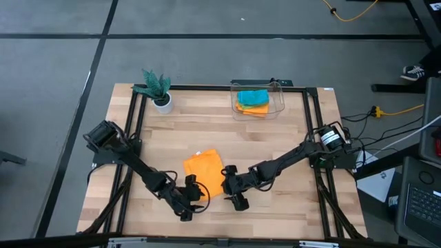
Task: Fold microfiber towels
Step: Fold the orange microfiber towel
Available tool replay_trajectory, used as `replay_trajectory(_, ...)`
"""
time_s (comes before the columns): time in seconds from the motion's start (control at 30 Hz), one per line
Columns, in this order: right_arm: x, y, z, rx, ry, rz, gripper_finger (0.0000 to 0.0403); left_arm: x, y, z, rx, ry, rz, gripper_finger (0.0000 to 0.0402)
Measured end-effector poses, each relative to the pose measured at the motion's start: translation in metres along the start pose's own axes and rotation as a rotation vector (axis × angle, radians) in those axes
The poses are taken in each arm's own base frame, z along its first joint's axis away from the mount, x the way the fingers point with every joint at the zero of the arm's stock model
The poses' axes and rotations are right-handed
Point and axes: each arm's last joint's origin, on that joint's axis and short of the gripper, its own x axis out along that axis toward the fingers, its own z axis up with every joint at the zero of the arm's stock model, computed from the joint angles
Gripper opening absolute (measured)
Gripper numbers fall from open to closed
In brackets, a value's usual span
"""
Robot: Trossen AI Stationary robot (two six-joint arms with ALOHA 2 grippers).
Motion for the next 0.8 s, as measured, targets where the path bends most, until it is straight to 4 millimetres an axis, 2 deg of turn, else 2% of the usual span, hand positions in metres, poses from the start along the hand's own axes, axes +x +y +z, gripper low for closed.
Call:
replay_trajectory(0.37,0.000,-0.001,-0.007,0.002,0.070,-0.014,0.0281,0.019,0.008,-0.012,0.045,0.028,0.078,0.0218)
replay_trajectory(0.53,0.002,0.002,-0.011,-0.027,0.089,-0.080,0.0281,0.025,0.010,-0.020,0.097,0.051,0.109,0.0213)
replay_trajectory(0.8,0.009,0.016,-0.019,-0.103,0.104,-0.129,0.0276,0.025,0.008,-0.024,0.193,0.053,0.131,0.0160)
